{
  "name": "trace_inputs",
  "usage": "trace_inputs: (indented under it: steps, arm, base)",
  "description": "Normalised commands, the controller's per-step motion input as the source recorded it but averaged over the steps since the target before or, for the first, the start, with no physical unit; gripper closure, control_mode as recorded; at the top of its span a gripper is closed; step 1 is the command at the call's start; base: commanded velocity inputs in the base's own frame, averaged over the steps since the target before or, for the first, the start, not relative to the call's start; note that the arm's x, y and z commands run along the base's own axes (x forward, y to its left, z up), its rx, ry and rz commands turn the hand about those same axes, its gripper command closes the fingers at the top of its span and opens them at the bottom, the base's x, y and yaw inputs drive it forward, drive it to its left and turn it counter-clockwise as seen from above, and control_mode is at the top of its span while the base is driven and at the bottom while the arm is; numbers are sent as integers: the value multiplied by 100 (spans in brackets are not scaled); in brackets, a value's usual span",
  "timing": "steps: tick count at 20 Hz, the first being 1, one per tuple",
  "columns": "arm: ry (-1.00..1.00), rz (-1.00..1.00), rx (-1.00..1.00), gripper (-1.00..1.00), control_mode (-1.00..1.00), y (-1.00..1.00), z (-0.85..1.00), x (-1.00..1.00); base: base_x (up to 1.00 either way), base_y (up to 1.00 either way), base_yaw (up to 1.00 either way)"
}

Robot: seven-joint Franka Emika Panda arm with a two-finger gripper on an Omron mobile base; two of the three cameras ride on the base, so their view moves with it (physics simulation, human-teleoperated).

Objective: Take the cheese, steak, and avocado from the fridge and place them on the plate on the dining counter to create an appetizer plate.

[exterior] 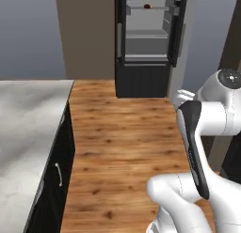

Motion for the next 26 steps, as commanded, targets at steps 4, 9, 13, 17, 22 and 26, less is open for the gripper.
trace_inputs:
  steps: [4,9,13,17,22,26]
  arm:
    - [0,0,0,-100,100,0,0,0]
    - [0,0,0,-100,100,0,0,0]
    - [0,0,0,-100,100,0,0,0]
    - [0,0,0,-100,100,0,0,0]
    - [0,0,0,-100,100,0,0,0]
    - [0,0,0,-100,100,0,0,0]
  base:
    - [100,-77,2]
    - [100,-66,0]
    - [100,-45,0]
    - [100,-41,0]
    - [100,-43,0]
    - [100,-48,0]
